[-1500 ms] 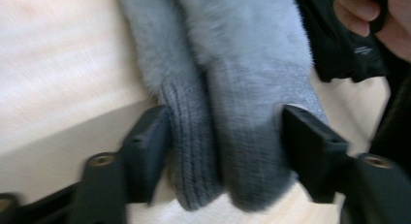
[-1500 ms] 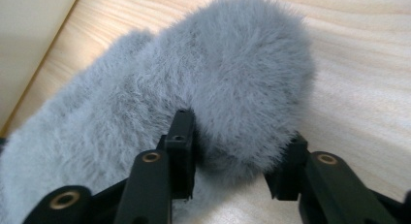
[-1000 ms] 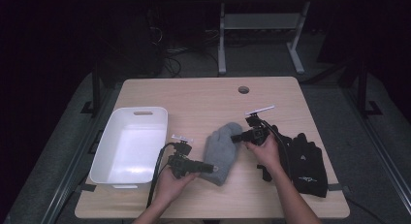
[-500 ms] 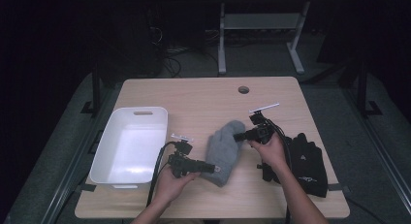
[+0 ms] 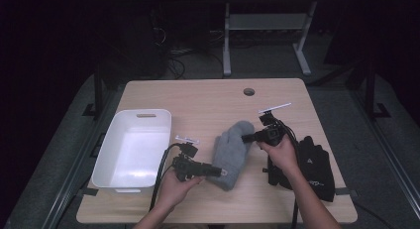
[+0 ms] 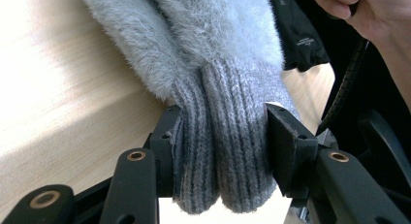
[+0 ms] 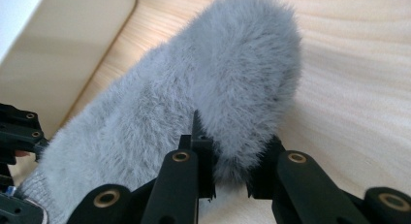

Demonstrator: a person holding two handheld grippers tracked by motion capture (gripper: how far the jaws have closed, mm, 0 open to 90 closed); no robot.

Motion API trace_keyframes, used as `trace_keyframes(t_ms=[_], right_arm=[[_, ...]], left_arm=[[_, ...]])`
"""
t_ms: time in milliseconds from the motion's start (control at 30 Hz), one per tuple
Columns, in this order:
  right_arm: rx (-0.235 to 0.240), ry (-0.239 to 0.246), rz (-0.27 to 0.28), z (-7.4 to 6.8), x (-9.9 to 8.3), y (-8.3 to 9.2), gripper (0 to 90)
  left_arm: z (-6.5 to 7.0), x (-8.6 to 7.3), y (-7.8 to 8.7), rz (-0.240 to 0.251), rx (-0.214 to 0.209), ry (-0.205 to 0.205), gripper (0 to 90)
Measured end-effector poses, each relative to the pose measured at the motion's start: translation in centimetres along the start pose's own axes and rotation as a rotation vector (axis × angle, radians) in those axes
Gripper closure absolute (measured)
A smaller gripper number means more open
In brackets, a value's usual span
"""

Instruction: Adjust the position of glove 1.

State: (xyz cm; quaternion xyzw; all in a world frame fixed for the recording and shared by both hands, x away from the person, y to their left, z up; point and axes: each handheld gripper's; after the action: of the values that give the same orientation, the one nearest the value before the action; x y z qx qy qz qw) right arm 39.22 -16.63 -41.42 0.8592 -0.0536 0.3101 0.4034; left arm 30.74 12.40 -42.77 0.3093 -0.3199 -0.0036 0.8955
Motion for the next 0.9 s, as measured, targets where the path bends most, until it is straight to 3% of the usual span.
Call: trace_keyframes(t_ms=[900], right_arm=[[0.018, 0.046, 0.043, -3.3, 3.2, 3.0, 76.9]], left_arm=[[2.0, 2.1, 3.5, 0.034, 0.021, -0.068, 52.6]])
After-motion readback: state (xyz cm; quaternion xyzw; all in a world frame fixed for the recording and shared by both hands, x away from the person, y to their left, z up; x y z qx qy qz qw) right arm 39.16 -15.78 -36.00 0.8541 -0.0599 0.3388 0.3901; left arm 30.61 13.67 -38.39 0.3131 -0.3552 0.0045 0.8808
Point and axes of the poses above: each handheld gripper's, and its own axes: y roughly backward along the jaws, x roughly out of its top, z roughly to its right, and after that the axes turned 5 degrees about z, right-handed
